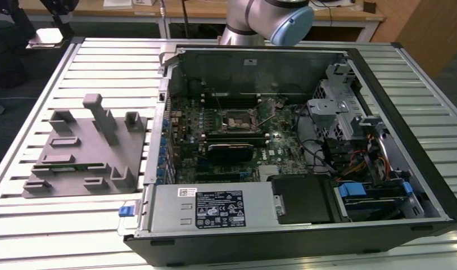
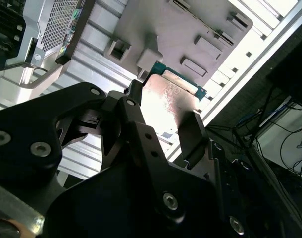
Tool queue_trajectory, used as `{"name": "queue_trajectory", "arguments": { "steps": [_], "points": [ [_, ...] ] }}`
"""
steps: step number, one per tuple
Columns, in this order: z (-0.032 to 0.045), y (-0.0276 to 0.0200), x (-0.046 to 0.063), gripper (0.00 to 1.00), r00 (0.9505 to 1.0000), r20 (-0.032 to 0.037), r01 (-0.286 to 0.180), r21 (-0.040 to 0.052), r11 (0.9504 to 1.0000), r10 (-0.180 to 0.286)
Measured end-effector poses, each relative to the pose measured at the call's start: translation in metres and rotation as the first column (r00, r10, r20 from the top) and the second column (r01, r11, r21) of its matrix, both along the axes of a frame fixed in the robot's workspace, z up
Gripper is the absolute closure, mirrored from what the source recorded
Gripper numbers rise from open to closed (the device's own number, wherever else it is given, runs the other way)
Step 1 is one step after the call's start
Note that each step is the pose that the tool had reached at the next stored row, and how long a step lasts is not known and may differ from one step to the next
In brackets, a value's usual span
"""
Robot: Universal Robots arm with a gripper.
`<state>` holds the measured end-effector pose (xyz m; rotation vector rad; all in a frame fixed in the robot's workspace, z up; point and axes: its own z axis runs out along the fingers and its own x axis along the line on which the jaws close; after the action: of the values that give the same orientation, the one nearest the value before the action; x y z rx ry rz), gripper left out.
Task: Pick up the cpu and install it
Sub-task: 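Pick up the cpu and move it towards the insertion slot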
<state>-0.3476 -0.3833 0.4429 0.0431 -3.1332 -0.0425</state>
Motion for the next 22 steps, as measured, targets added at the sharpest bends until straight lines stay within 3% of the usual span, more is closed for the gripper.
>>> {"name": "queue_trajectory", "arguments": {
  "steps": [22],
  "points": [
    [-0.0001, 0.0000, 0.021, 0.46, 1.0000, 0.0000, 0.000, 0.0000, 1.0000, 0.000]
  ]
}}
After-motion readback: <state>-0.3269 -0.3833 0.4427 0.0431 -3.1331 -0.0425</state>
